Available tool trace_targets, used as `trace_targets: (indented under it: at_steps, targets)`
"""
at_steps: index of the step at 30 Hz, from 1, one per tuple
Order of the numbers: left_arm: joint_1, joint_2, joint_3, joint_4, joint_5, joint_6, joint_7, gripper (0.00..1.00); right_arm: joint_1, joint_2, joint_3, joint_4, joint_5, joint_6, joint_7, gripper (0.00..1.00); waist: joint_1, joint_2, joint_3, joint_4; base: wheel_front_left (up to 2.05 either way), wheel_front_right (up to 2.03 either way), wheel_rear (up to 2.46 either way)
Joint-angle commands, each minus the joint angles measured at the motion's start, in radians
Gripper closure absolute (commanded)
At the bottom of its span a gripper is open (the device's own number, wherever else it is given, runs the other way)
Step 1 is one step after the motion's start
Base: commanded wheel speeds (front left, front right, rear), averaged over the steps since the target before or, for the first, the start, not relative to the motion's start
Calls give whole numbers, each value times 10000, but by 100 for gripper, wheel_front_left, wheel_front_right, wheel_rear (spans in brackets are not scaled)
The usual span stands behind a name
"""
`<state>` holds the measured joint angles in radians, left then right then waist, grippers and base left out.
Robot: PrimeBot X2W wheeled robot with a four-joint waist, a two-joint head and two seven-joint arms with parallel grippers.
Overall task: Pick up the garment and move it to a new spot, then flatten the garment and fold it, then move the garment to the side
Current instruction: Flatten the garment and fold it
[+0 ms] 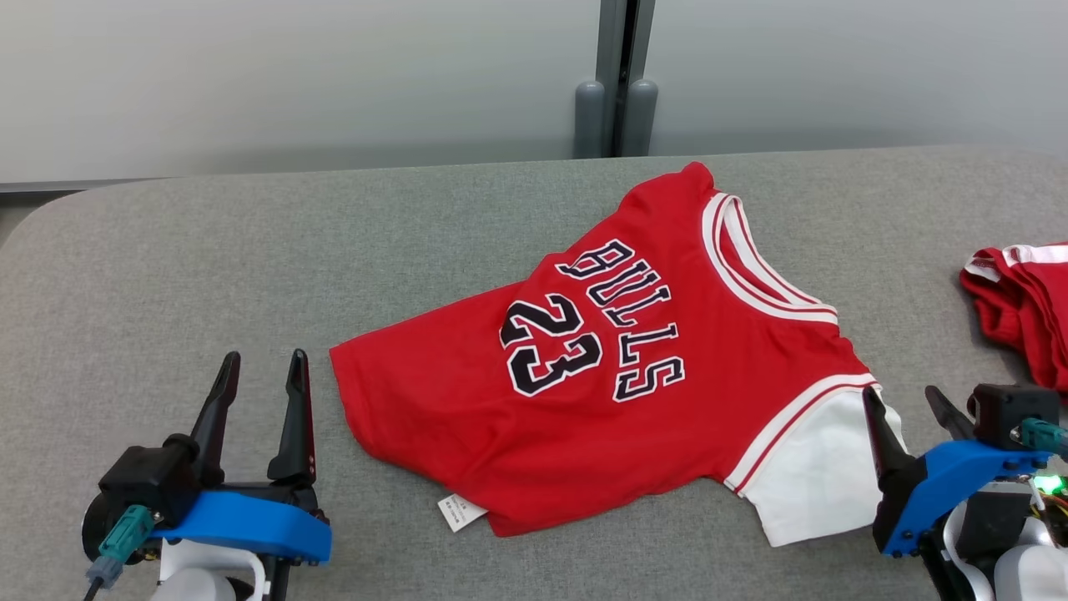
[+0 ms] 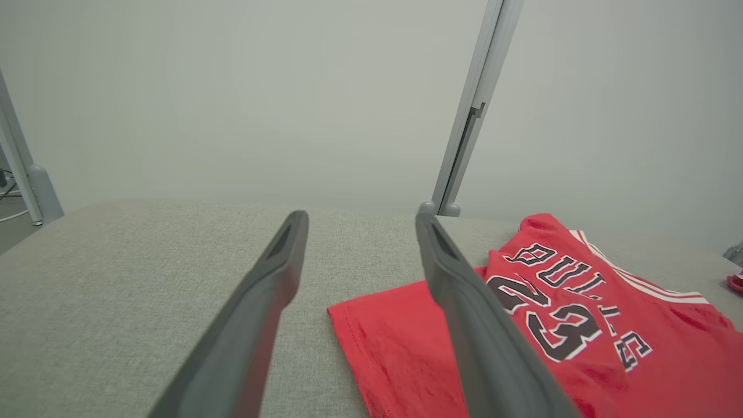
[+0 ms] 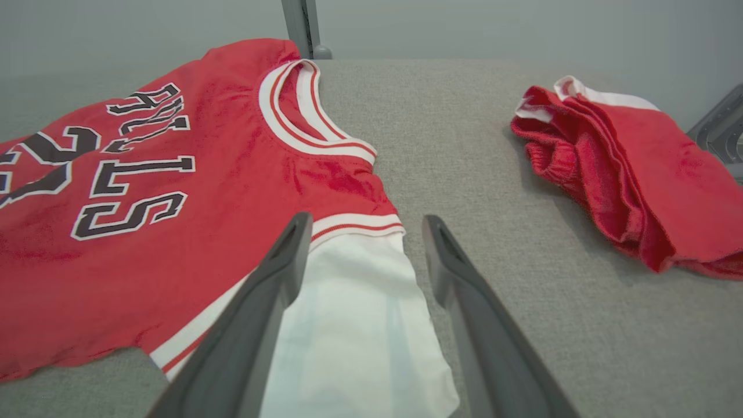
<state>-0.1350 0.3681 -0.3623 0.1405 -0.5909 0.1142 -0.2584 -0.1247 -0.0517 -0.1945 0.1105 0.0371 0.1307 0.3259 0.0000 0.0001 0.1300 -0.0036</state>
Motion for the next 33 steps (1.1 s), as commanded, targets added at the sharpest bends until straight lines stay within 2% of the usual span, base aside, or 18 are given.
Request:
trace_targets:
  at_steps: [1,8,16,24,30,31,32,33]
  targets:
    - [92,4,33,6,-8,46,-19,0,152,14,54,32,134,2,-229,0,0,-1,-23,19,0,0,0]
    - [287,21,-85,243,-246,12,359,0,491,-2,365,-152,844,2,-1755,0,0,-1,-222,81,0,0,0]
    - [-867,-233,-641,2026,-719,-320,2323,0,924,-4,1192,-561,1298,2,-1996,0,0,-1,-158,-114,0,0,0]
    - [-2075,-771,-539,4287,-1487,1,4052,0,711,-1,1864,-861,1540,2,-2160,0,0,-1,71,-720,0,0,0]
    - [-2455,-1018,-509,5421,-1948,96,5099,0,512,0,2046,-1065,1584,2,-2232,0,0,-1,225,-1074,0,0,0]
    - [-2469,-1034,-548,5497,-1965,61,5198,71,496,1,2066,-1088,1618,2,-2257,0,0,-1,228,-1103,0,0,0]
    - [-2493,-1037,-580,5476,-1990,-64,5194,100,492,0,2078,-1101,1638,2,-2294,0,0,-1,226,-1123,0,0,0]
    - [-2465,-1057,-574,5330,-2054,-218,5128,100,509,0,2106,-1112,1703,2,-2322,0,0,-1,228,-1141,0,0,0]
